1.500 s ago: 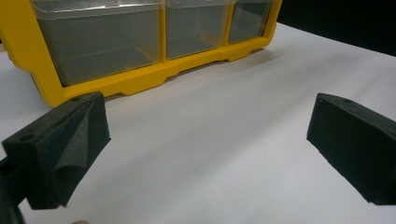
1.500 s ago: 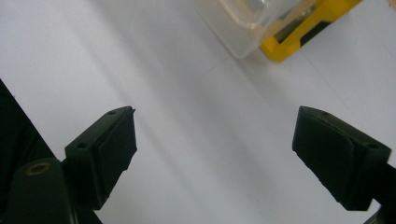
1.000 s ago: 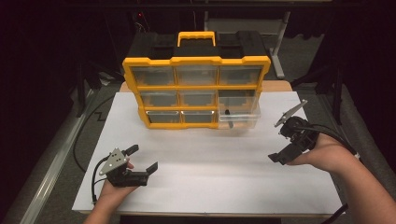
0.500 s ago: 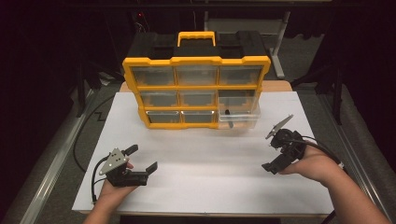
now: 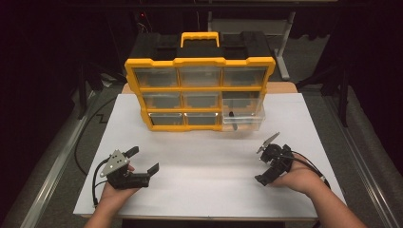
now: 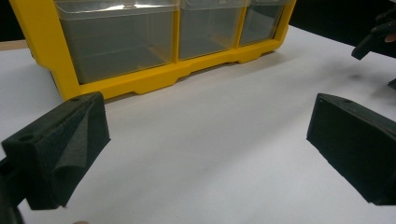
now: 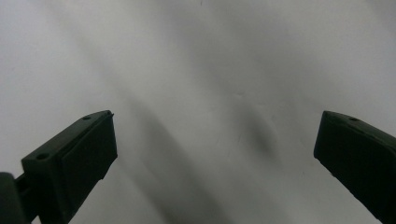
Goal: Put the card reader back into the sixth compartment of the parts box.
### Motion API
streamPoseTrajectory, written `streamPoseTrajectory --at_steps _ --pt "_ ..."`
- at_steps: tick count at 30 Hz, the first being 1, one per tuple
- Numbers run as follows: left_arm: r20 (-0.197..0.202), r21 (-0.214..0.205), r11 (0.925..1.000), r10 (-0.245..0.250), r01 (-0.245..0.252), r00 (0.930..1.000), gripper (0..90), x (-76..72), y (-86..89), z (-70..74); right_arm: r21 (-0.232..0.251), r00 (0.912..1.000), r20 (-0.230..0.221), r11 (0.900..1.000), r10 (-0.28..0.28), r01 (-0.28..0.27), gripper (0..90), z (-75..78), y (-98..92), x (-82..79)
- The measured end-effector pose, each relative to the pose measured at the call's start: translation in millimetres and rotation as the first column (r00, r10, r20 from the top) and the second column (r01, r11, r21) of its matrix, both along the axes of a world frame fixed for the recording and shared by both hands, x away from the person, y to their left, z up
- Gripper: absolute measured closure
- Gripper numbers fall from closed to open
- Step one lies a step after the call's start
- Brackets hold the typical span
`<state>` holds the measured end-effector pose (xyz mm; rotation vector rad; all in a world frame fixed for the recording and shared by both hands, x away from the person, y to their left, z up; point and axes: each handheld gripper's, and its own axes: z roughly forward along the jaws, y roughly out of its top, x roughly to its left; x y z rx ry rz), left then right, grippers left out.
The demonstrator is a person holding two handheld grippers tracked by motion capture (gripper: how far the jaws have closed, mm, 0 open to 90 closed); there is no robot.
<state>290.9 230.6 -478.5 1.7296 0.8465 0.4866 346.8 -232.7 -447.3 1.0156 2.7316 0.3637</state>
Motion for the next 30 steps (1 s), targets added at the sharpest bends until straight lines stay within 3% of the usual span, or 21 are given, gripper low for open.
streamPoseTrajectory --at_steps 3,6,9,13,16,19,23,24,25,26,27,29,30 --pt "-0.006 0.011 0.9999 -0.004 0.004 1.0000 0.3 2.5 -1.7 -1.7 -0.014 0.9997 0.023 0.9999 0.002 -0.002 0.3 -5.3 1.9 0.4" --pt "-0.020 0.028 0.9996 -0.007 0.007 0.9998 0.3 4.4 -3.6 -4.0 0.031 0.9984 0.052 0.9993 -0.023 0.021 0.3 -8.7 -0.1 0.5" --pt "-0.015 0.016 0.9998 -0.008 0.008 0.9999 0.3 5.0 -3.8 -3.2 0.081 0.9938 0.100 0.9960 -0.048 0.040 0.3 -10.7 -1.4 -3.6" --pt "-0.023 0.022 0.9997 -0.002 0.002 0.9997 0.3 5.3 -2.6 -3.7 0.175 0.9817 0.172 0.9832 -0.083 0.052 0.3 -14.1 -3.2 -11.5" --pt "-0.018 0.011 0.9999 0.002 -0.002 0.9998 0.3 4.5 -3.1 -2.6 0.233 0.9675 0.223 0.9703 -0.119 0.066 0.3 -17.1 -4.2 -15.9" --pt "-0.024 0.016 0.9999 -0.001 0.001 0.9997 0.3 5.4 -3.1 -3.3 0.308 0.9503 0.262 0.9477 -0.168 0.083 0.3 -18.8 -4.1 -18.7" --pt "-0.024 0.001 1.0000 0.001 -0.001 0.9997 0.3 6.0 -1.6 -2.6 0.368 0.9260 0.318 0.9265 -0.203 0.076 0.3 -18.8 -5.6 -21.2" --pt "-0.024 -0.008 1.0000 0.002 -0.003 0.9997 0.2 5.8 -1.0 -2.0 0.395 0.9192 0.327 0.9154 -0.219 0.077 0.3 -17.9 -6.4 -22.7" --pt "-0.023 -0.010 0.9999 0.005 -0.005 0.9997 0.2 5.3 -0.5 -1.6 0.434 0.9111 0.340 0.8985 -0.233 0.068 0.3 -16.7 -7.8 -25.0" --pt "-0.022 -0.010 0.9999 0.004 -0.004 0.9997 0.3 5.1 0.0 -1.6 0.478 0.9025 0.344 0.8756 -0.259 0.069 0.3 -16.2 -8.8 -28.0" --pt "-0.022 -0.004 1.0000 0.002 -0.002 0.9998 0.2 5.2 0.2 -1.7 0.504 0.8950 0.350 0.8611 -0.277 0.069 0.3 -16.1 -8.8 -30.4" --pt "-0.022 -0.001 1.0000 0.003 -0.003 0.9997 0.3 5.9 0.1 -2.1 0.520 0.8734 0.394 0.8532 -0.286 0.045 0.3 -16.5 -8.3 -35.0" --pt "-0.027 -0.003 1.0000 0.003 -0.003 0.9996 0.3 6.2 0.1 -2.2 0.536 0.8671 0.400 0.8432 -0.297 0.041 0.3 -17.1 -8.3 -37.6"
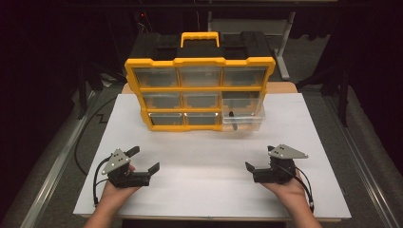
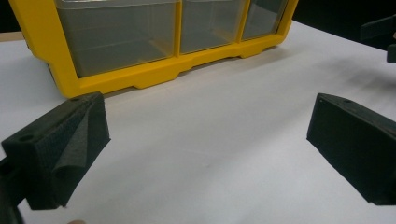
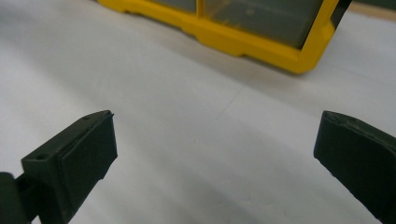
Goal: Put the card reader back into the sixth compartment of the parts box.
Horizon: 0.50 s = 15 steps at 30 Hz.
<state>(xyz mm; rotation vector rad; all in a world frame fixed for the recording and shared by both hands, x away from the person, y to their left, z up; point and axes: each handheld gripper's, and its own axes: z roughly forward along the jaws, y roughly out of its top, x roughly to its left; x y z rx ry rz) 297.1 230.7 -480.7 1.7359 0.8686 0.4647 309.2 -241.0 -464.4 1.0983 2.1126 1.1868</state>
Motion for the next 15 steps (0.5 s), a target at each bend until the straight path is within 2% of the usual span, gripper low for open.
streamPoseTrajectory --at_steps 5,9,11,12,14,15 --pt "0.006 0.006 0.9999 -0.010 0.010 0.9999 0.2 -1.2 -2.8 -0.1 0.075 0.9982 0.059 0.9972 -0.012 0.007 0.3 -2.9 -7.4 -12.8" --pt "0.001 0.010 1.0000 -0.001 0.001 1.0000 0.2 0.1 -3.4 0.0 0.073 0.9966 0.071 0.9966 -0.043 0.037 0.3 -6.4 -16.0 -19.6" --pt "0.006 0.044 0.9990 0.011 -0.011 0.9999 0.2 -1.1 -5.0 1.0 0.086 0.9961 0.077 0.9956 -0.044 0.037 0.3 -6.0 -19.8 -20.9" --pt "0.006 0.041 0.9991 0.010 -0.010 0.9999 0.2 -1.2 -5.3 1.1 0.091 0.9948 0.091 0.9951 -0.045 0.036 0.3 -5.2 -23.2 -20.5" --pt "-0.002 0.028 0.9996 0.010 -0.010 0.9999 0.2 -0.2 -4.6 1.4 0.108 0.9947 0.088 0.9932 -0.053 0.044 0.3 -4.9 -24.7 -20.4" --pt "-0.007 0.021 0.9997 0.014 -0.014 0.9999 0.2 0.4 -3.7 1.7 0.101 0.9945 0.091 0.9939 -0.052 0.043 0.3 -5.6 -25.2 -19.1"
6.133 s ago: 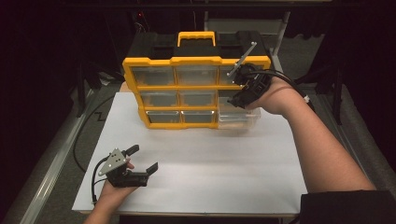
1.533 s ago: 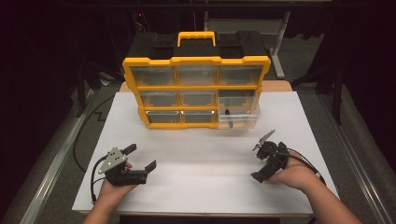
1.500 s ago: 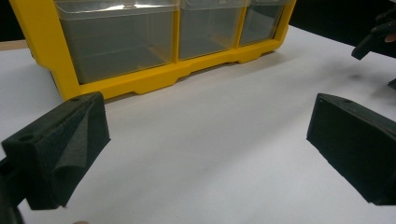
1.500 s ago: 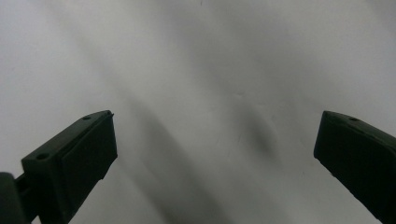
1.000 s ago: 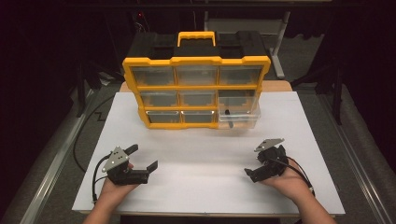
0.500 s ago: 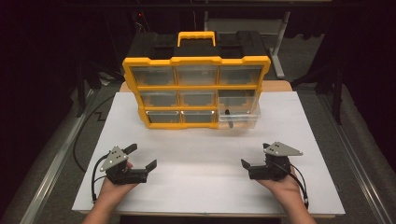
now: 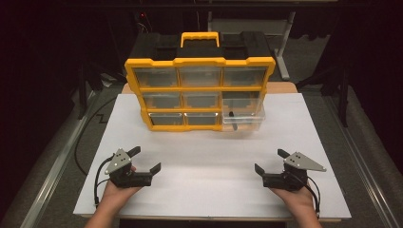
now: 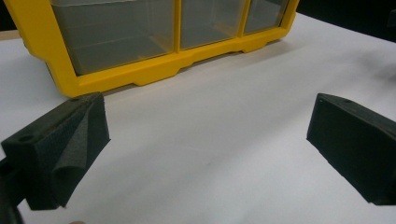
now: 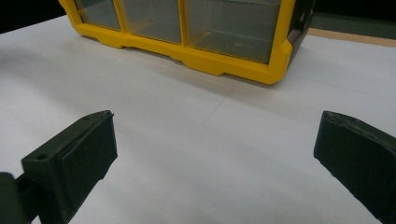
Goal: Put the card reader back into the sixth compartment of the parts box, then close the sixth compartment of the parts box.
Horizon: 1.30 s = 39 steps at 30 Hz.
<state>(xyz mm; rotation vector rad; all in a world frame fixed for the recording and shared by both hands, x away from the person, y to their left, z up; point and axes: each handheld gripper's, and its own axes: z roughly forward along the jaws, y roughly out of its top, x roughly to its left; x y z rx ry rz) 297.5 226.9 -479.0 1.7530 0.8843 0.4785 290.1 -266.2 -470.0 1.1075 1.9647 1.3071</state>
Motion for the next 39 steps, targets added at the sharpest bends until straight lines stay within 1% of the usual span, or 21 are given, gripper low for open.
streamPoseTrajectory --at_steps 2,4,8,9,12,13,14,15,16,18,21,23,25,27,28,30,34,37,39 --pt "-0.008 -0.013 0.9999 0.010 -0.010 0.9999 0.2 0.7 1.2 0.0 -0.009 1.0000 -0.009 1.0000 0.001 -0.001 0.3 -2.2 1.2 1.9" --pt "-0.008 0.000 0.9999 0.010 -0.010 0.9999 0.2 0.2 1.6 0.1 -0.024 1.0000 -0.002 0.9997 0.000 0.000 0.3 -3.0 2.5 2.0" --pt "-0.007 0.002 1.0000 0.009 -0.009 0.9999 0.2 0.7 0.9 -0.2 -0.023 1.0000 0.009 0.9997 0.000 0.000 0.3 -2.0 2.7 -0.9" --pt "-0.011 0.002 1.0000 0.009 -0.009 0.9999 0.2 1.4 0.2 -0.8 -0.022 1.0000 0.005 0.9997 -0.006 0.006 0.3 -2.5 2.4 -0.6" --pt "-0.012 0.017 0.9999 0.004 -0.004 0.9999 0.2 2.1 -1.7 -2.1 -0.035 0.9999 -0.004 0.9993 -0.013 0.013 0.3 -3.4 1.3 0.4" --pt "-0.013 0.017 0.9998 0.003 -0.002 0.9999 0.2 1.9 -1.7 -2.0 -0.028 0.9998 -0.004 0.9994 -0.019 0.019 0.3 -3.6 1.0 -0.3" --pt "-0.012 0.013 0.9999 0.005 -0.005 0.9999 0.2 1.5 -1.5 -1.8 -0.028 0.9999 -0.001 0.9995 -0.017 0.017 0.3 -4.1 0.3 -1.0" --pt "-0.010 0.009 0.9999 0.007 -0.007 0.9999 0.2 1.2 -1.1 -1.5 -0.028 0.9997 -0.007 0.9994 -0.022 0.022 0.3 -4.5 1.0 -1.8" --pt "-0.008 0.010 0.9999 0.004 -0.004 1.0000 0.2 0.9 -0.6 -1.1 -0.037 0.9998 -0.003 0.9992 -0.017 0.017 0.3 -4.3 0.9 -1.4" --pt "-0.003 0.007 1.0000 0.003 -0.003 1.0000 0.2 1.0 -0.3 -1.1 -0.032 0.9998 0.003 0.9993 -0.020 0.020 0.3 -3.2 0.5 -1.5" --pt "-0.015 -0.013 0.9999 0.011 -0.011 0.9998 0.2 1.5 0.7 -1.8 -0.025 0.9997 0.004 0.9994 -0.025 0.025 0.3 -2.5 0.2 -1.6" --pt "-0.004 0.014 0.9999 0.008 -0.008 1.0000 0.2 0.3 -0.2 -1.2 -0.029 0.9997 0.007 0.9993 -0.022 0.022 0.3 -2.9 -0.8 -1.7" --pt "0.006 0.015 0.9999 0.003 -0.003 1.0000 0.2 0.0 -1.4 0.0 -0.033 0.9999 0.006 0.9994 -0.014 0.015 0.4 -3.9 -1.8 -2.2" --pt "0.011 0.002 1.0000 0.005 -0.005 0.9999 0.2 -0.2 -1.5 0.3 -0.035 0.9998 -0.004 0.9992 -0.021 0.021 0.8 -5.3 -1.7 -2.6" --pt "0.010 0.005 1.0000 0.003 -0.003 0.9999 0.2 -0.5 -1.6 0.0 -0.029 0.9996 -0.016 0.9993 -0.023 0.022 1.3 -5.7 -1.6 -2.6" --pt "0.014 0.018 0.9998 -0.005 0.005 0.9999 0.2 -1.2 -1.9 -0.1 -0.024 0.9997 -0.013 0.9995 -0.021 0.020 2.9 -6.2 -2.8 -1.7" --pt "0.015 0.019 0.9998 -0.009 0.009 0.9998 0.2 -2.0 -2.0 -0.1 -0.045 0.9998 -0.006 0.9988 -0.019 0.019 6.4 -7.0 -1.9 -1.1" --pt "0.017 0.013 0.9999 -0.010 0.010 0.9998 0.2 -2.6 -1.6 0.3 -0.030 0.9999 -0.010 0.9995 -0.010 0.010 14.7 -7.7 -2.1 -1.3" --pt "0.016 0.013 0.9999 -0.011 0.011 0.9998 0.2 -2.2 -1.7 0.1 -0.029 0.9999 -0.013 0.9996 -0.005 0.005 17.6 -8.5 -1.6 -2.1"
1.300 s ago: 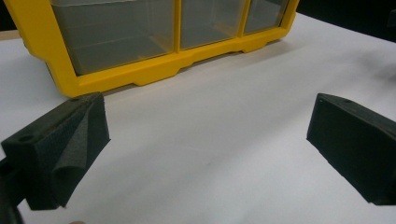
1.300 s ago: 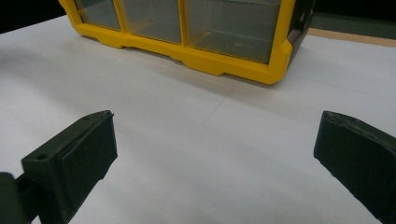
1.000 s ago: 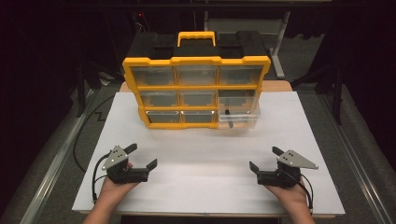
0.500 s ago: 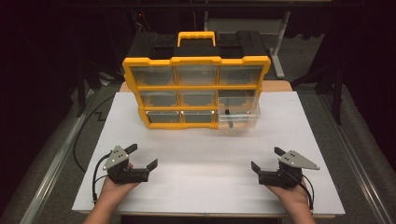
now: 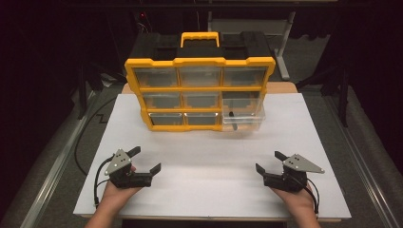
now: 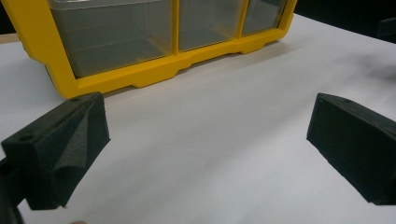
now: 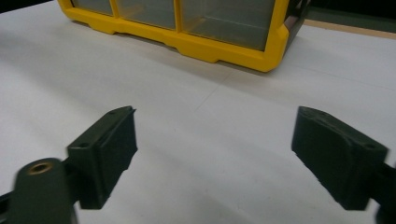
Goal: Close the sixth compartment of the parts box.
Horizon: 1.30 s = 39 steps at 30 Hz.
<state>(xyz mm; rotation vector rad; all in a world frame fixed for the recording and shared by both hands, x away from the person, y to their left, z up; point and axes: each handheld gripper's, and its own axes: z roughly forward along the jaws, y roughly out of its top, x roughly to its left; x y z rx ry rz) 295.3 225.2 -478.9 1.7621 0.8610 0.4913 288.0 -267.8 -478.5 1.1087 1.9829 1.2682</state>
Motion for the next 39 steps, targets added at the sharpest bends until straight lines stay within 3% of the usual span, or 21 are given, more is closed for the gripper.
streamPoseTrajectory --at_steps 10,30,39 --pt "-0.001 0.006 1.0000 0.000 0.000 1.0000 0.2 0.5 -0.3 -0.8 0.004 0.9999 0.009 1.0000 0.006 -0.006 33.9 -1.4 -0.7 0.6" --pt "-0.001 0.000 1.0000 0.003 -0.003 1.0000 0.2 0.5 1.5 -0.9 0.015 0.9998 0.016 0.9999 -0.006 0.006 88.2 1.3 0.1 -1.0" --pt "0.003 -0.003 1.0000 -0.005 0.005 1.0000 0.2 1.0 1.1 -2.2 0.018 0.9992 0.040 0.9998 -0.008 0.007 90.0 4.6 0.8 -3.5"
